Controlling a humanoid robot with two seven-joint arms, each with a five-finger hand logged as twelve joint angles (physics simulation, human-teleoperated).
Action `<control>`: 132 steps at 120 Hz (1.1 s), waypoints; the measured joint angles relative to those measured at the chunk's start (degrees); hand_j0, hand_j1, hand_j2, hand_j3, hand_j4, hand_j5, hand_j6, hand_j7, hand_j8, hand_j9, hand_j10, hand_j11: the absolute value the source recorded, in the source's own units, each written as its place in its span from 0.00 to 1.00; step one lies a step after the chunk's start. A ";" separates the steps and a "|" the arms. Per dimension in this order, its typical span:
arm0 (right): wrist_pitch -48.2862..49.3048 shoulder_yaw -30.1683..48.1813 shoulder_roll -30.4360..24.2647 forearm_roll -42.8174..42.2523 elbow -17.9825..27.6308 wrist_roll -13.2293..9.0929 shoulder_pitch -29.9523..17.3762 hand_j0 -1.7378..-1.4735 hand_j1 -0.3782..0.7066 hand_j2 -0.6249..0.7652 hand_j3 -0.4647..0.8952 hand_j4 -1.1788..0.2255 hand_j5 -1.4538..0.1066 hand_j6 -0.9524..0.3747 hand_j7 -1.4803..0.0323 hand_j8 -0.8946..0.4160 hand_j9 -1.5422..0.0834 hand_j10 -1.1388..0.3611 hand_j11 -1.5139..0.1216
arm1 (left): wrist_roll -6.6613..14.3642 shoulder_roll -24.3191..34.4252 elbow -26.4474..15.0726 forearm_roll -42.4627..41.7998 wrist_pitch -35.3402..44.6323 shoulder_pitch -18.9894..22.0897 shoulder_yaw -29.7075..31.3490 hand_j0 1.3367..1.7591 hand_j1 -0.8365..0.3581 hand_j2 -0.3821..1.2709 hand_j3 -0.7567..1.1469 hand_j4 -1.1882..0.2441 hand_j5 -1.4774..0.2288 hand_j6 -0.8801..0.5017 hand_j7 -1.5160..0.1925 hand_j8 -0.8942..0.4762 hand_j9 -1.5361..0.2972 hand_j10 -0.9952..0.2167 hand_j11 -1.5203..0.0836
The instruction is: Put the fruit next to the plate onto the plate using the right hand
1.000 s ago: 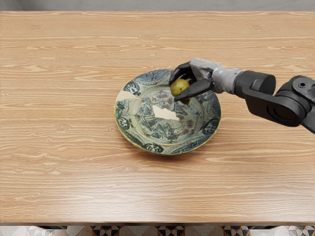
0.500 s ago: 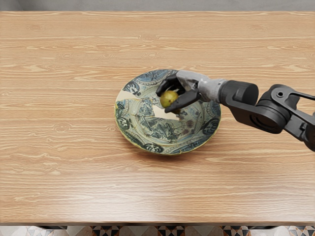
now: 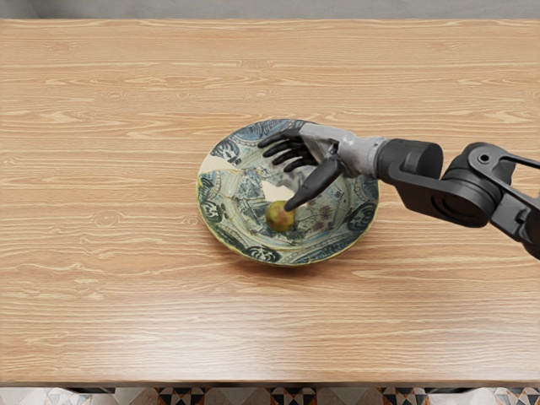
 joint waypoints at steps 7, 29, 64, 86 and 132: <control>0.73 0.19 -0.53 1.55 0.01 -0.01 0.01 0.30 0.24 0.43 0.34 0.70 0.77 0.57 0.81 0.55 0.79 0.63 0.77 | 0.00 0.00 0.00 0.01 0.00 -0.01 0.00 0.76 0.97 0.23 0.40 0.81 0.85 0.62 0.87 0.64 0.82 0.80 0.93; 5.95 1.75 -3.85 6.68 0.02 0.10 -0.01 0.30 0.11 0.44 0.34 0.78 0.86 0.66 0.91 0.63 0.88 0.71 0.86 | 0.00 0.00 0.00 0.00 0.00 0.00 0.00 0.76 0.97 0.23 0.40 0.81 0.85 0.62 0.87 0.64 0.82 0.80 0.93; 21.93 4.44 -10.22 15.32 -0.04 0.32 -1.24 0.30 0.05 0.45 0.34 0.83 0.92 0.70 0.96 0.67 0.93 0.75 0.91 | 0.00 0.00 0.00 0.02 0.00 0.00 0.00 0.76 0.97 0.23 0.40 0.81 0.85 0.62 0.87 0.64 0.82 0.80 0.93; 28.99 4.99 -14.16 20.73 -0.46 0.34 -2.50 0.30 0.03 0.45 0.34 0.83 0.93 0.71 0.97 0.68 0.94 0.75 0.92 | 0.00 0.00 0.00 0.00 0.00 -0.02 0.00 0.76 0.97 0.23 0.40 0.81 0.85 0.62 0.87 0.64 0.82 0.80 0.93; 30.52 7.18 -18.72 26.81 -5.79 0.30 -3.13 0.30 0.03 0.45 0.34 0.84 0.93 0.72 0.98 0.68 0.95 0.76 0.92 | 0.00 0.00 0.00 0.01 0.00 0.00 0.00 0.76 0.97 0.23 0.40 0.81 0.85 0.62 0.87 0.64 0.82 0.80 0.93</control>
